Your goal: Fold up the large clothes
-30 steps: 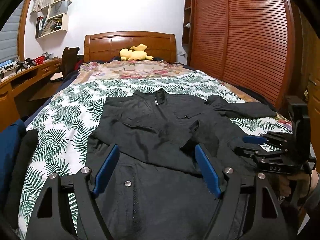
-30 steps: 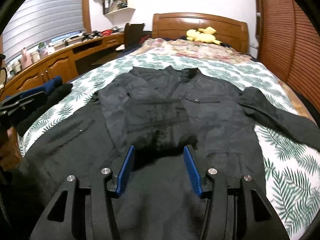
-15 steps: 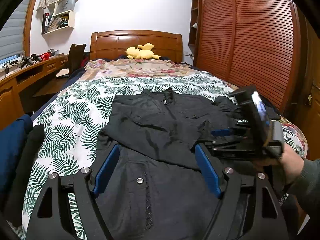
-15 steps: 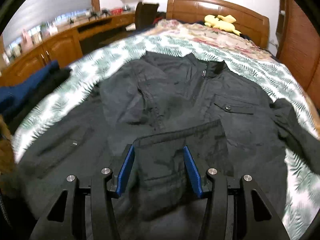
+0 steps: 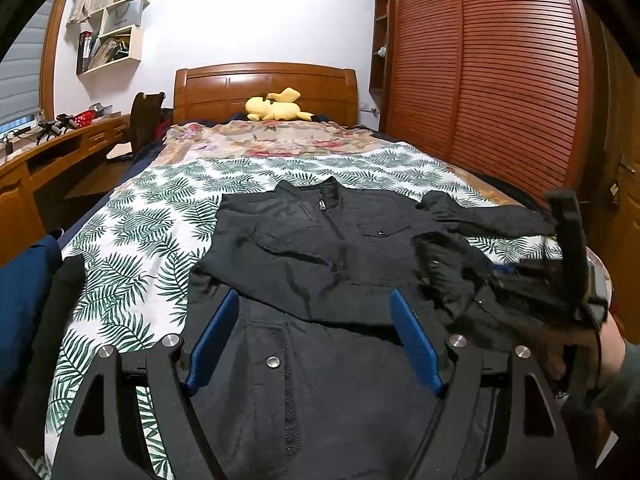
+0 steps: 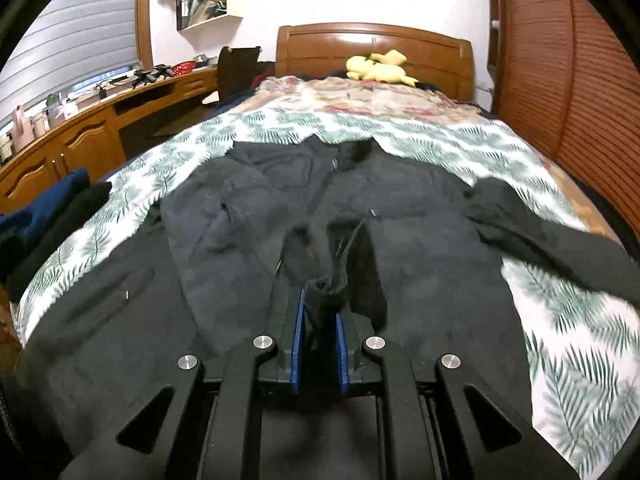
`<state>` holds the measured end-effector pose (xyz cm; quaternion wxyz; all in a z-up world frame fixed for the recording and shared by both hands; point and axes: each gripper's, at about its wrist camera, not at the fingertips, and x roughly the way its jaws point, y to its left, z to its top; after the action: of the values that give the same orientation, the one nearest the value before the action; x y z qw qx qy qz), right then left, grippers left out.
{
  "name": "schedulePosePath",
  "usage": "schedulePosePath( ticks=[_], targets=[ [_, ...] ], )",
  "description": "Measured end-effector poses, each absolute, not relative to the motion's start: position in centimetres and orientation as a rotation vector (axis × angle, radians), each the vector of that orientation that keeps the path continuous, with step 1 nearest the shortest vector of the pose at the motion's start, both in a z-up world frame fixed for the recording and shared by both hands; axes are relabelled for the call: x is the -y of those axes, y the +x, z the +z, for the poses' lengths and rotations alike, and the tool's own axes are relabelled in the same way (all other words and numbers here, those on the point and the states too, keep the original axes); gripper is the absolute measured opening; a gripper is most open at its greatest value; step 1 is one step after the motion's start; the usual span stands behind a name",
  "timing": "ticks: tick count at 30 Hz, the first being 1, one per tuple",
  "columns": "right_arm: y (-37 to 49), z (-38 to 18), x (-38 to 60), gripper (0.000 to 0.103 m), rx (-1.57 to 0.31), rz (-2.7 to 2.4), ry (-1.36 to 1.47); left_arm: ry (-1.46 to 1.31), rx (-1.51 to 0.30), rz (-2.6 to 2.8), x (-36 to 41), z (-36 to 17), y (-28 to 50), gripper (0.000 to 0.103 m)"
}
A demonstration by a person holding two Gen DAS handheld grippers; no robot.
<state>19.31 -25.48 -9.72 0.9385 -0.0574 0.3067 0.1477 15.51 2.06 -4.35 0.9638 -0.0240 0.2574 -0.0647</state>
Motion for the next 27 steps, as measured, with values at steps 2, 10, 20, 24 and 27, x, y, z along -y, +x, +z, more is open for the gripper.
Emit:
schedulePosePath(
  ticks=[2,10,20,24,27],
  targets=[
    [18.7,-10.6,26.1,0.014,-0.661,0.287,-0.133,-0.044,-0.523,-0.133,-1.8,-4.4,15.6,0.079],
    [15.3,-9.9,27.9,0.029,-0.670,0.306,-0.135,-0.029,-0.512,-0.145,-1.0,-4.7,15.6,0.079],
    [16.1,-9.9,28.8,0.055,-0.603,0.357,-0.130,-0.019,-0.507,-0.184,0.9,-5.2,16.0,0.080],
    [18.4,-10.6,29.0,0.055,-0.618,0.360,-0.121,-0.015,-0.531,-0.216,1.8,-5.6,16.6,0.082],
    [20.4,-10.7,29.5,0.055,-0.638,0.363,-0.097,-0.007,-0.549,-0.233,2.5,-5.8,16.9,0.082]
  ],
)
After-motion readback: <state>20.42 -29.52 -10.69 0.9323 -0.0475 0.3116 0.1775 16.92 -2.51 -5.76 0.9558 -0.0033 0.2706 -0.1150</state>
